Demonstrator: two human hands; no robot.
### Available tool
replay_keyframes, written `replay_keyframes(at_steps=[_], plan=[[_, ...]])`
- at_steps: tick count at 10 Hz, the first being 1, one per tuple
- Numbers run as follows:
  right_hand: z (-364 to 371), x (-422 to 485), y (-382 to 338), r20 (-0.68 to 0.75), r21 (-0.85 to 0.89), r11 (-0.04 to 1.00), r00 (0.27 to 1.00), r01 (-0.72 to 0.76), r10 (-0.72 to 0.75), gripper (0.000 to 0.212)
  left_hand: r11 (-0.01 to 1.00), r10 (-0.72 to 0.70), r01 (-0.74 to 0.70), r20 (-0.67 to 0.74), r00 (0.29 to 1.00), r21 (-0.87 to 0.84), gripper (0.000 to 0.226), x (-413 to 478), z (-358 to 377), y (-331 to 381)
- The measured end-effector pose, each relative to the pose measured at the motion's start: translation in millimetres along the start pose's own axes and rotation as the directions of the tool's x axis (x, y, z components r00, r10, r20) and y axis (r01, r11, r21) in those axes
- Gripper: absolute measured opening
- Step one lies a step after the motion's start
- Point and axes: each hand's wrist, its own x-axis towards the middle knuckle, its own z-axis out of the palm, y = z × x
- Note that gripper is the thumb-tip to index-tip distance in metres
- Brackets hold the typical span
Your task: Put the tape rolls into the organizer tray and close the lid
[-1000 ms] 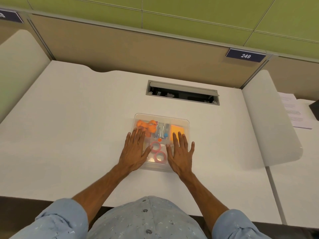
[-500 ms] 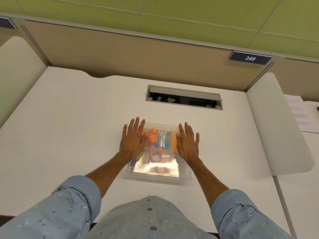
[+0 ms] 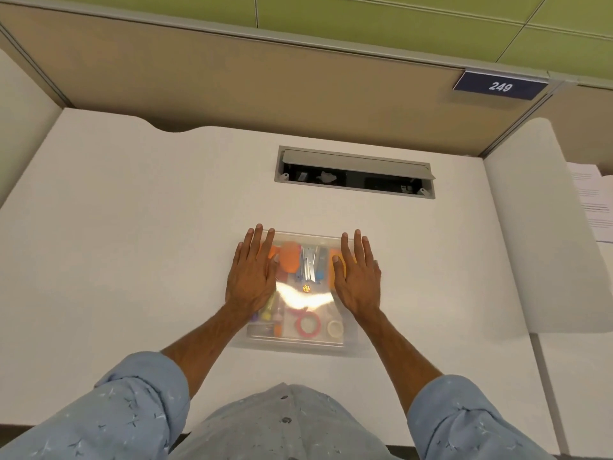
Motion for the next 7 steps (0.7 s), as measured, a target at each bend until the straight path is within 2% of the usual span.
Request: replay_keyframes(at_steps=[1, 4, 5, 7], plan=[[0.7, 1.9, 2.5, 0.011, 0.02, 1.0, 1.0, 0.009, -0.009, 0.061, 1.0, -0.002, 0.002, 0.0, 1.0, -0.01, 0.06, 0.1, 2.8, -1.6], [-6.5, -1.8, -3.7, 0.078, -0.125, 0.992, 0.997, -0.004, 0.013, 0.067, 0.994, -0.001, -0.004, 0.051, 0.999, 0.106, 0.069, -2.3, -7.3, 4.3], [-12.8, -7.1, -6.6, 0.071, -0.15, 0.989, 0.997, 0.006, 0.004, 0.068, 0.992, 0.024, -0.031, 0.056, 0.998, 0.124, 0.085, -8.3, -15.7, 7.3], [-33.3, -14.8, -18.2, -0.015, -0.196, 0.981, 1.0, 0.014, -0.017, 0.067, 0.998, 0.047, -0.046, -0.031, 0.998, 0.052, 0.067, -7.4, -38.2, 19.7]])
